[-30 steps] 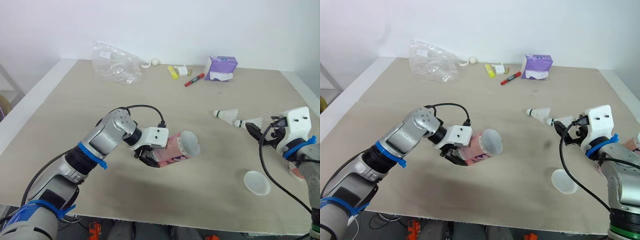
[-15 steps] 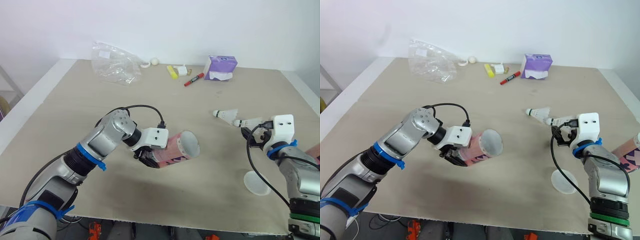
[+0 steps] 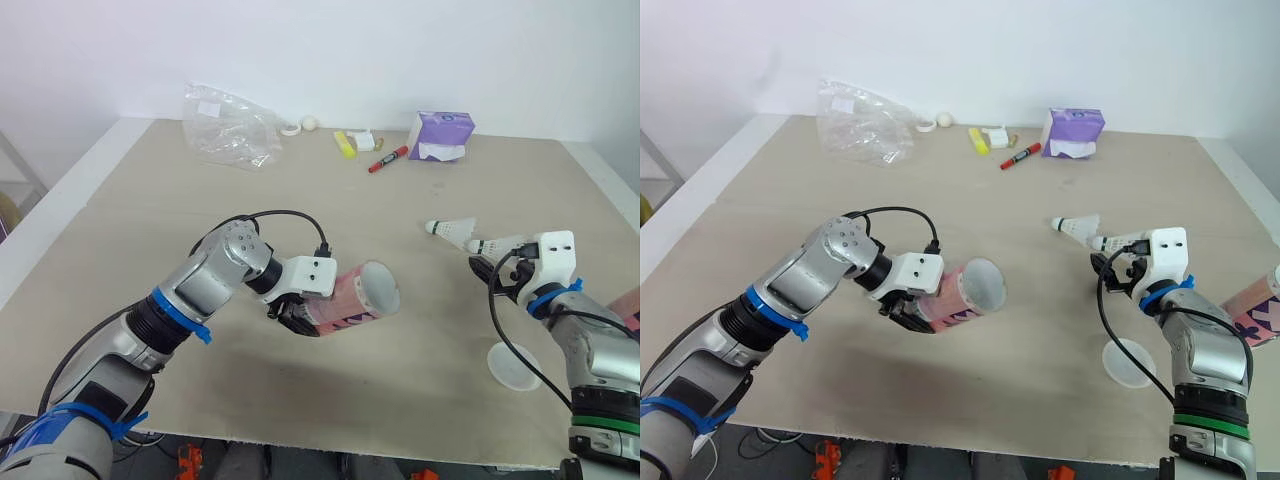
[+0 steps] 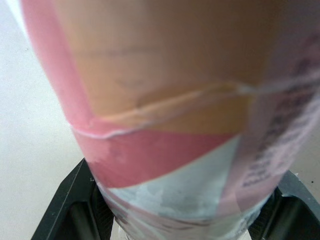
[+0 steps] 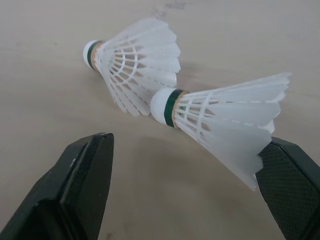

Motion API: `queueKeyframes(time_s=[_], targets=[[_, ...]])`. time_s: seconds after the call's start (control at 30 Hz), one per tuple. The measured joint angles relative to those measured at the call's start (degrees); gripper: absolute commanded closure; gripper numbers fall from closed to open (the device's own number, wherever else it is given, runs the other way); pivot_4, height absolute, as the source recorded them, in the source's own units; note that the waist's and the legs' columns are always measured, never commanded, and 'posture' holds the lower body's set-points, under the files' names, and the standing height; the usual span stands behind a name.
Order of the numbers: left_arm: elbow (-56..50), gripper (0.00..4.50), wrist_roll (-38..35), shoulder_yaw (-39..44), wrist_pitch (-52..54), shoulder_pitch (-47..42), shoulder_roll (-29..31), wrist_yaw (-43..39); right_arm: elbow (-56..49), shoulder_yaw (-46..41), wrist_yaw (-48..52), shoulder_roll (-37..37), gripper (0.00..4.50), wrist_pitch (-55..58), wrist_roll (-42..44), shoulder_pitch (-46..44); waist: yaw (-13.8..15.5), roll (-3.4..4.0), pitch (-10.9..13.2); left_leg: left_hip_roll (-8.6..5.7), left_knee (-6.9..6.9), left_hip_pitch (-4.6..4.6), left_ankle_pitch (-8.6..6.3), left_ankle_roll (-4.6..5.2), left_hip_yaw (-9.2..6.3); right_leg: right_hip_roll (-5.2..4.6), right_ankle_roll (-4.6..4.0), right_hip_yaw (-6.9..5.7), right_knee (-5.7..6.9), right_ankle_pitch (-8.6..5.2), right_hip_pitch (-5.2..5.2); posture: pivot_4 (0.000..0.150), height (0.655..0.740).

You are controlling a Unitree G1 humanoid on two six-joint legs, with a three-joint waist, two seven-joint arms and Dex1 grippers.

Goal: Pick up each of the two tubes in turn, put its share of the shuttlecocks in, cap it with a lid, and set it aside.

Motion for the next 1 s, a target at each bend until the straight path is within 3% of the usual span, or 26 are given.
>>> queueKeyframes(time_s=[0.27,0.37,0.47,0.53,0.67,1.0], targets=[[-0.4,1.64,0.0,0.1,0.3,0.3,0.1,0.3,3.3,0.1,1.4,-0.3,0.02,-2.2,-0.2,-1.4,0.0,0.00,0.0,0.00,0.00,0.00,0.00,0.00,0.00,0.00,0.03,0.00,0.00,0.02,0.00,0.150,0.7400],[-1.0,1.64,-0.1,0.3,0.9,0.7,0.1,0.6,4.8,0.1,0.4,-0.2,0.75,-3.6,-1.0,-2.3,0.0,0.00,0.0,-0.01,0.00,0.00,0.00,0.00,0.00,0.00,0.03,0.01,0.00,0.02,0.00,0.150,0.7400],[-1.2,1.64,-0.1,0.5,1.2,0.8,0.1,0.8,5.8,0.1,-0.5,0.3,2.23,-4.6,-1.2,-2.6,0.0,0.00,0.0,-0.01,0.00,0.00,0.00,0.00,0.00,0.00,0.03,0.01,0.00,0.02,0.00,0.150,0.7400],[-1.2,1.64,-0.1,0.5,1.3,0.8,0.1,0.8,6.4,0.1,-1.0,0.4,2.67,-5.1,-1.4,-2.7,0.0,0.00,0.0,-0.01,0.00,0.00,0.00,0.00,0.00,0.00,0.03,0.01,0.00,0.02,0.00,0.150,0.7400],[-1.2,1.64,-0.1,0.5,1.4,0.9,0.1,0.8,7.5,0.1,-2.1,0.6,4.45,-5.9,-1.7,-2.9,0.0,0.00,0.0,-0.01,0.00,0.00,0.00,0.00,0.00,0.00,0.01,0.01,0.00,0.01,0.00,0.150,0.7400],[-1.2,1.64,-0.1,0.5,1.3,0.9,0.1,0.8,6.0,0.0,-2.6,0.9,4.45,-6.6,-1.6,-2.1,0.0,0.01,0.0,-0.01,0.00,0.00,0.00,0.00,-0.01,0.00,0.04,0.01,0.00,0.02,0.00,0.150,0.7400]])
